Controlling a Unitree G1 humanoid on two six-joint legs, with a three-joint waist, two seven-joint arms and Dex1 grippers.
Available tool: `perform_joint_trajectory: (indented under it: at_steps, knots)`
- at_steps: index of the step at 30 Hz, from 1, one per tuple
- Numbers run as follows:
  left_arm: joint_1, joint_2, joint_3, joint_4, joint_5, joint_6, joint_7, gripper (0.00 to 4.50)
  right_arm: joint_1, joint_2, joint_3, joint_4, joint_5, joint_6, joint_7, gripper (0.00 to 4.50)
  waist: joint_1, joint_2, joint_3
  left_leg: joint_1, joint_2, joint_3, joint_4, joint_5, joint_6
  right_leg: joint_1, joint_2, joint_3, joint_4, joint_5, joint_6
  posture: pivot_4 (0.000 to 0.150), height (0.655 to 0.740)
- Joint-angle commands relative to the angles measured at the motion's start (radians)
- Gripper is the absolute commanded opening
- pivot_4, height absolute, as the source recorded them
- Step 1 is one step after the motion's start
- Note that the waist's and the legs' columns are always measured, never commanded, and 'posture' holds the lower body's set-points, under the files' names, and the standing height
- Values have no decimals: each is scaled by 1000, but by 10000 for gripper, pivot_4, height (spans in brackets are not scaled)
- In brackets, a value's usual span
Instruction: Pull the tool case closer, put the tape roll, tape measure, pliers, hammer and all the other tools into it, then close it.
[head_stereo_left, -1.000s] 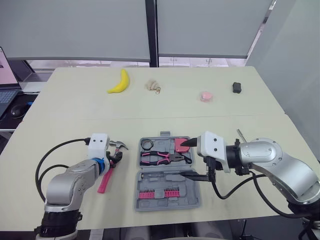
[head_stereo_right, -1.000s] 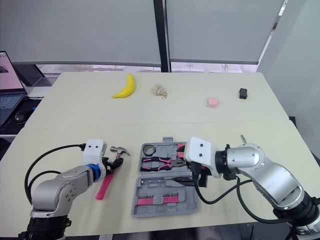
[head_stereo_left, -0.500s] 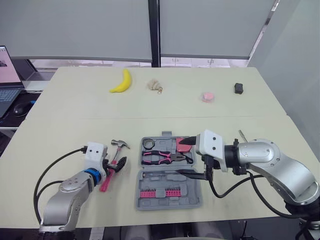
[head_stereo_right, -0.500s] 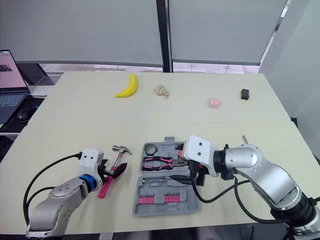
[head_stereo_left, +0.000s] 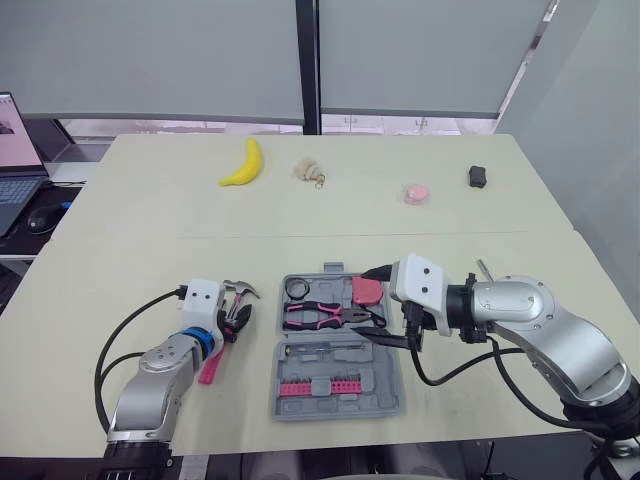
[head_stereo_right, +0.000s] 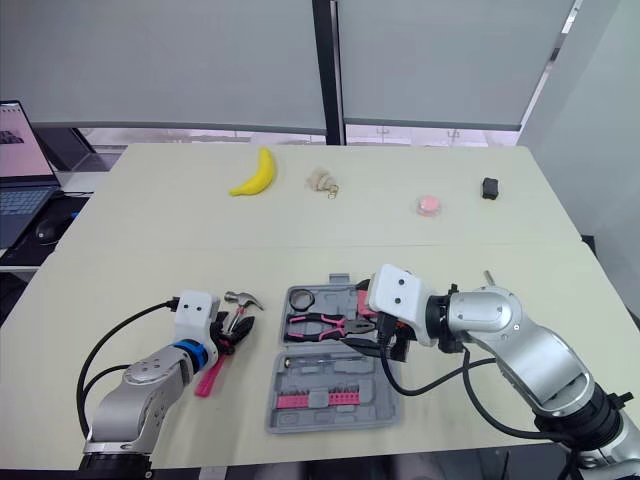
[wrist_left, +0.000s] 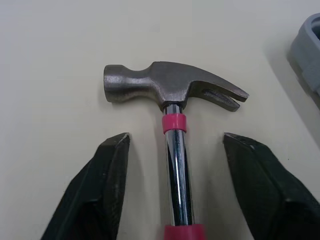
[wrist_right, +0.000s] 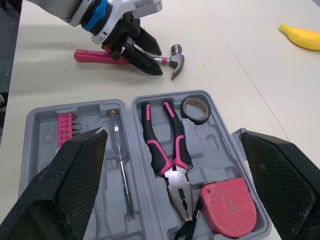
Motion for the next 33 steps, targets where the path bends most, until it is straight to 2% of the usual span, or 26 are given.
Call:
perform_joint_trajectory:
  at_steps: [1,7,17,22,26,33]
  knots:
    - [21,-16,-11,8,0,20,-10,18094,10,-12,-37,-33,9,-12,4,45000,0,0,0,0,0,0,0,0,0,0,0,0,0,0,0,1500,7274]
    - [41,-26,17,-13,-8,23,-3,710,27,-17,-60,-26,-5,-53,6,45000,-1,2,-1,0,0,0,0,0,0,0,0,0,0,0,0,1500,7274]
    - [55,-40,39,-35,-2,-11,5,806,5,6,-128,10,57,-76,23,45000,-3,2,-1,0,0,1,0,0,0,0,0,1,0,0,0,1500,7274]
    - [95,21,85,-142,-41,-7,-62,806,10,5,-171,6,79,-95,30,45000,-6,2,-1,0,1,1,-1,0,0,0,0,0,-1,0,0,1500,7274]
    - [129,125,107,-209,-76,-41,-186,806,43,-25,-212,-1,87,-137,55,45000,-5,1,0,-1,1,1,-2,0,0,-1,0,-1,-1,0,0,1500,7274]
    - [129,370,27,-335,-165,-164,-608,806,177,-175,-356,-27,178,-188,213,45000,7,1,1,-1,0,5,-2,0,0,-1,-2,-1,-3,-1,-1,1500,7274]
